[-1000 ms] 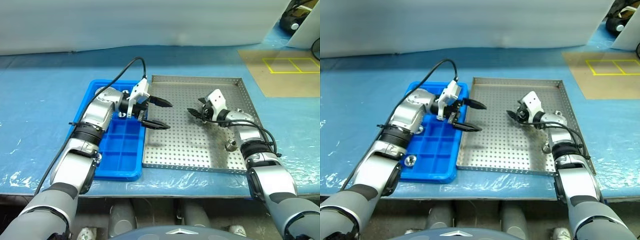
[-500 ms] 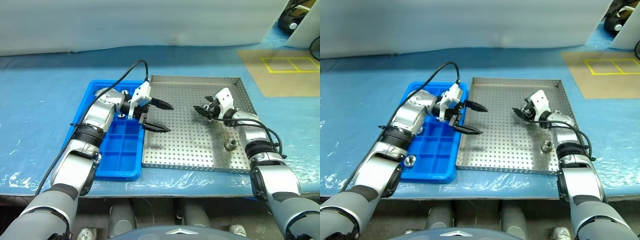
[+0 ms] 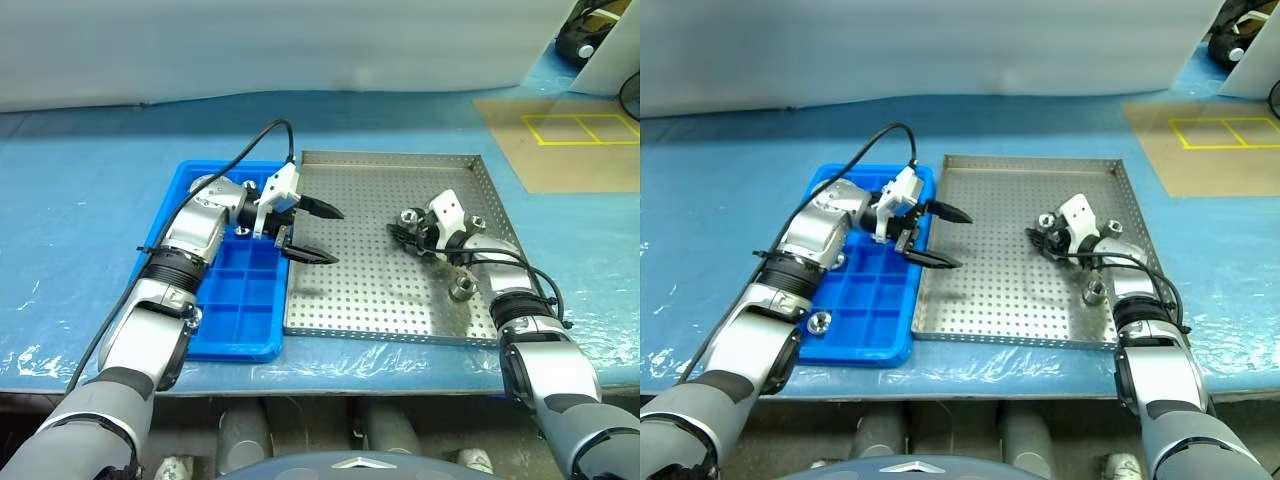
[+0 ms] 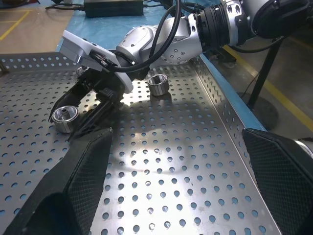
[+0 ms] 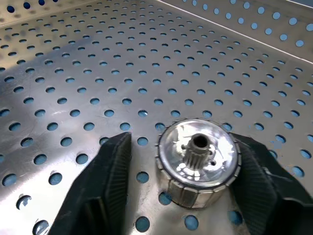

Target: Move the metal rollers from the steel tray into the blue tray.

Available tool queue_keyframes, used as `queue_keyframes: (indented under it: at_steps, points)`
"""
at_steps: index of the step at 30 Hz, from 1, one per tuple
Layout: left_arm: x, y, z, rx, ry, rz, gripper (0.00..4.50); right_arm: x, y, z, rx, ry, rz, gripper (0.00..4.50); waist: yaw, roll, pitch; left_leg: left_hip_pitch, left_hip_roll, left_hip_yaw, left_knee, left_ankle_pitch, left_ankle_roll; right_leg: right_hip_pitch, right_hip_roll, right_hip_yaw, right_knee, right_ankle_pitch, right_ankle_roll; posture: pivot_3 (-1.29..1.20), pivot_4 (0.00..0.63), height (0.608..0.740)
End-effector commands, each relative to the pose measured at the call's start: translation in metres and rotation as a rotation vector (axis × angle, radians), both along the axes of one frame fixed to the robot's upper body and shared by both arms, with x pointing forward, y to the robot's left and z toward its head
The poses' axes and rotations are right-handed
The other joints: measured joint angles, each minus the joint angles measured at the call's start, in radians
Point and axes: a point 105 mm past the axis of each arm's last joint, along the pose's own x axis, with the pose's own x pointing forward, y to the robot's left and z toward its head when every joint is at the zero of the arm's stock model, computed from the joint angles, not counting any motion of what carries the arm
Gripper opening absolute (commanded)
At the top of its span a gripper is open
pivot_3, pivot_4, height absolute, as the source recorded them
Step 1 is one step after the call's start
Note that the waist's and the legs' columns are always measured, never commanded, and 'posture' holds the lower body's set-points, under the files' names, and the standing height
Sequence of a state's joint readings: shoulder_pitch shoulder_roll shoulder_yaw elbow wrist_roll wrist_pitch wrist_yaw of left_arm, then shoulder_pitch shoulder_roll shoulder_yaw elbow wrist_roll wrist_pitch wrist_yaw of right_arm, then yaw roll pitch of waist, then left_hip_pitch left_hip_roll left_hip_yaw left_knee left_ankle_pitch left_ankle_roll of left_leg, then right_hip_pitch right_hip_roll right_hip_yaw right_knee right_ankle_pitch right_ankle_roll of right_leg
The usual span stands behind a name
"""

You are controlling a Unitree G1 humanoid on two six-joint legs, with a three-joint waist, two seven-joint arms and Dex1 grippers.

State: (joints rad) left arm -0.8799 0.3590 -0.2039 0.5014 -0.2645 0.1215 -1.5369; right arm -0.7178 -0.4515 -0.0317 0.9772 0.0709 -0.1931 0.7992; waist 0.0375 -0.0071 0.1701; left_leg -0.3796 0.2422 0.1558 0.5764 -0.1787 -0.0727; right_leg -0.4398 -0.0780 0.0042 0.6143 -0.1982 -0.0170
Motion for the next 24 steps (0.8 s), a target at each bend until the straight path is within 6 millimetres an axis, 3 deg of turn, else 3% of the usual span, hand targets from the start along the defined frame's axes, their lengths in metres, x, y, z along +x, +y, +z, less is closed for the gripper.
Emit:
queue_keyframes:
  at_steps: [1, 2, 6, 11, 17, 21, 24]
  points:
    - [0.000, 0.002, 0.009, -0.016, -0.037, -0.002, 4.50, 0.006, 0.005, 0.021, 0.011, -0.076, 0.018, 2.27, 0.000, 0.000, 0.000, 0.000, 0.000, 0.000, 0.000, 0.000, 0.000, 0.000, 0.000, 0.000, 0.000, 0.000, 0.000, -0.18, 0.150, 0.740]
    - [0.000, 0.002, 0.009, -0.018, -0.038, 0.001, 4.50, 0.006, 0.006, 0.021, 0.001, -0.077, 0.022, 1.73, 0.000, 0.000, 0.000, 0.000, 0.000, 0.000, -0.001, 0.000, 0.000, 0.000, 0.000, 0.000, -0.001, 0.000, 0.000, -0.17, 0.150, 0.740]
    - [0.005, 0.005, 0.013, -0.024, -0.062, 0.027, 4.50, 0.008, 0.008, 0.024, -0.011, -0.090, 0.022, 1.69, 0.000, 0.000, 0.000, -0.001, 0.000, 0.000, -0.002, 0.000, 0.000, 0.000, 0.000, 0.000, -0.003, 0.000, 0.000, -0.17, 0.150, 0.740]
    - [0.011, 0.016, 0.032, -0.061, -0.102, 0.083, 4.50, 0.011, 0.030, 0.049, 0.022, -0.160, 0.102, 1.69, -0.002, 0.000, 0.000, -0.001, 0.000, 0.001, -0.005, 0.000, 0.000, -0.001, 0.001, 0.000, -0.005, 0.000, 0.000, -0.14, 0.150, 0.740]
    - [0.027, 0.052, 0.064, -0.107, -0.152, 0.255, 4.50, -0.001, 0.095, 0.093, 0.068, -0.249, 0.375, 1.69, -0.001, 0.001, 0.001, -0.001, 0.002, 0.001, -0.007, 0.001, 0.000, -0.002, 0.002, -0.001, -0.006, 0.000, 0.000, -0.06, 0.150, 0.740]
    - [0.034, 0.082, 0.071, -0.105, -0.162, 0.382, 4.50, -0.018, 0.134, 0.111, 0.096, -0.268, 0.558, 1.69, 0.010, 0.001, 0.001, 0.000, 0.002, 0.001, -0.011, 0.001, -0.002, -0.002, 0.002, -0.002, -0.007, 0.000, -0.001, 0.01, 0.150, 0.740]
    - [0.027, 0.108, 0.068, -0.076, -0.156, 0.457, 4.50, -0.031, 0.160, 0.122, 0.117, -0.277, 0.686, 1.69, 0.013, 0.001, 0.001, -0.001, 0.002, 0.000, -0.012, 0.002, -0.003, -0.003, 0.002, -0.003, -0.007, -0.001, -0.001, 0.07, 0.150, 0.740]
